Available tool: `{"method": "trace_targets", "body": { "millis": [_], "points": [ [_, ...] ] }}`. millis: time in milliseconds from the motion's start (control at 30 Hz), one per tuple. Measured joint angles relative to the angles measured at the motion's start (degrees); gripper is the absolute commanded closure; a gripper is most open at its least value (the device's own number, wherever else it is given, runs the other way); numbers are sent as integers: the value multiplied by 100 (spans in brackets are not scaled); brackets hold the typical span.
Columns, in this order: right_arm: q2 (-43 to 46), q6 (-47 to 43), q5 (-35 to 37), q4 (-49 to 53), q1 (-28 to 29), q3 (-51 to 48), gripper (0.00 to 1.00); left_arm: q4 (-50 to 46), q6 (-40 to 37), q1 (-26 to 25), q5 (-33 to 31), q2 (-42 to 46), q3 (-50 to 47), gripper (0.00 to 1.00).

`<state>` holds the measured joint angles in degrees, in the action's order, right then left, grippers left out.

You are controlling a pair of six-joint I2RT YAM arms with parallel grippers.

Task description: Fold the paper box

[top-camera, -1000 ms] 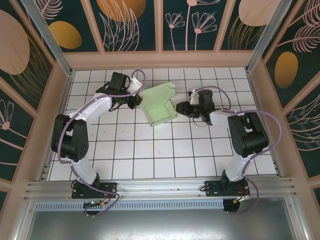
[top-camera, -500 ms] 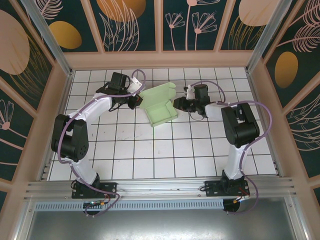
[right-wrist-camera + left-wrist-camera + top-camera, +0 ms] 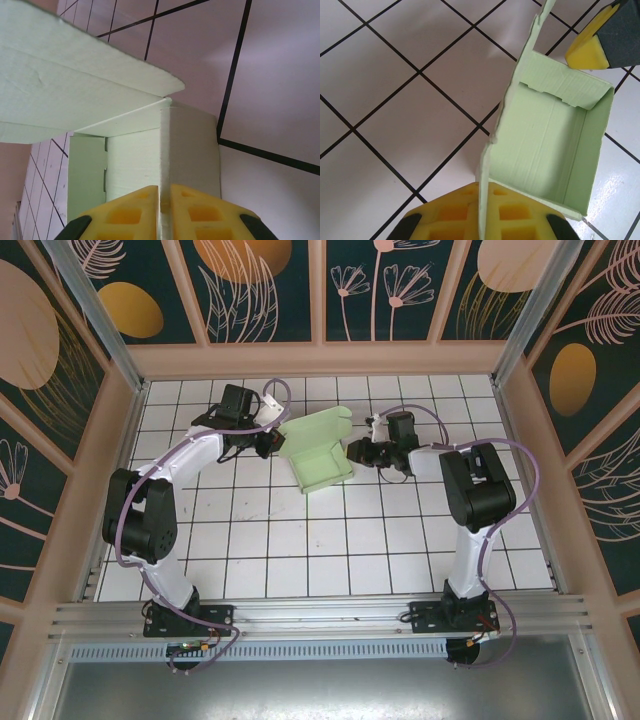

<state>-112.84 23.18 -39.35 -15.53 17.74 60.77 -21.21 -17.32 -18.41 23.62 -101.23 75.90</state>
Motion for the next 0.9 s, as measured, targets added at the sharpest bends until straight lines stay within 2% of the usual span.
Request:
{"method": "trace_targets", "body": {
  "millis": [267, 600, 900],
  "points": [
    [-55, -240, 87, 306, 76, 131, 83, -2, 0, 0, 20, 0, 0, 100],
    [-90, -647, 610, 828, 240, 485, 87, 0, 0, 0, 17, 0, 0, 100],
    [-166, -1224, 1808, 1408, 623, 1014, 89, -2, 2, 11, 15, 0, 0, 100]
  ]
}}
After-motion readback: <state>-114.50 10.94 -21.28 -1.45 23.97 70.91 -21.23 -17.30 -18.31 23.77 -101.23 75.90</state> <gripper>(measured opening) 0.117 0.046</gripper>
